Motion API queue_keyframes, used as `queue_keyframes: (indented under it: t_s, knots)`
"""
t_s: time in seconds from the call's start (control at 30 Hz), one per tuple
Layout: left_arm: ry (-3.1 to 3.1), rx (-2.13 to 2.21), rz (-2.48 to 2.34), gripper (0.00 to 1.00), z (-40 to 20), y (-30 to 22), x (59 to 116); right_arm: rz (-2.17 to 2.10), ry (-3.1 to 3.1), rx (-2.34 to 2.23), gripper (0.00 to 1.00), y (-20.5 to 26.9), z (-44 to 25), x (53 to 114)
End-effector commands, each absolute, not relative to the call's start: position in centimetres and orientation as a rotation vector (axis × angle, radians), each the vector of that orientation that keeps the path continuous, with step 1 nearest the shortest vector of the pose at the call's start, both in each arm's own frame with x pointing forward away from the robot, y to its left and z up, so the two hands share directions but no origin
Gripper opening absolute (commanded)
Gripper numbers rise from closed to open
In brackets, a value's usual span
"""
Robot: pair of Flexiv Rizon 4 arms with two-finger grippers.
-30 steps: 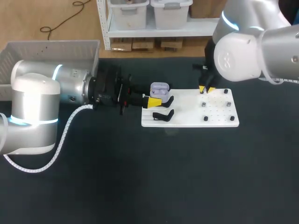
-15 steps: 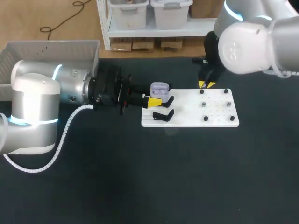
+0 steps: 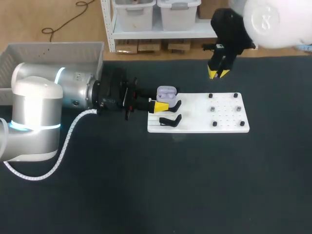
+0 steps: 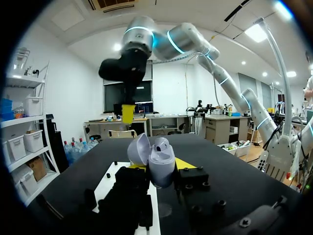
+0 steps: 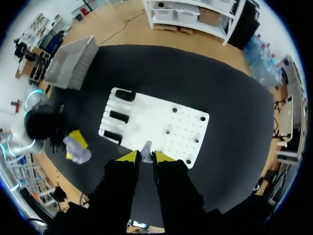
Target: Pick up each earbud case from the left stands, insert the matching earbuds, close the lid, and place the case in the box.
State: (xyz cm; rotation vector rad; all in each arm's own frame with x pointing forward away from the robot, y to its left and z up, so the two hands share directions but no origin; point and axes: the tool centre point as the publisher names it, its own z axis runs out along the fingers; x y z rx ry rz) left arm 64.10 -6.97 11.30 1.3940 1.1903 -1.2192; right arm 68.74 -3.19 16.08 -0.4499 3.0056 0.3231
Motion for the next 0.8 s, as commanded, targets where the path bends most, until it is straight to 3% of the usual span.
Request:
queue_keyframes:
  t_s: [0.03, 0.23, 0.8]
  knots:
    - [1.19, 1.391, -1.215, 0.0, 11.2, -7.0, 64.0, 0.316, 2.979, -0.543, 0.0, -2.1, 19.8, 66.0]
    - [1.19, 1.391, -1.215, 0.0, 11.2, -7.0, 64.0, 0.357, 2.949, -0.686, 0.0, 0.2, 21.5, 63.4]
    - [1.19, 1.391, -1.215, 0.0, 11.2, -7.0, 64.0, 0.357, 2.949, -0.686, 0.0, 0.2, 21.5, 63.4]
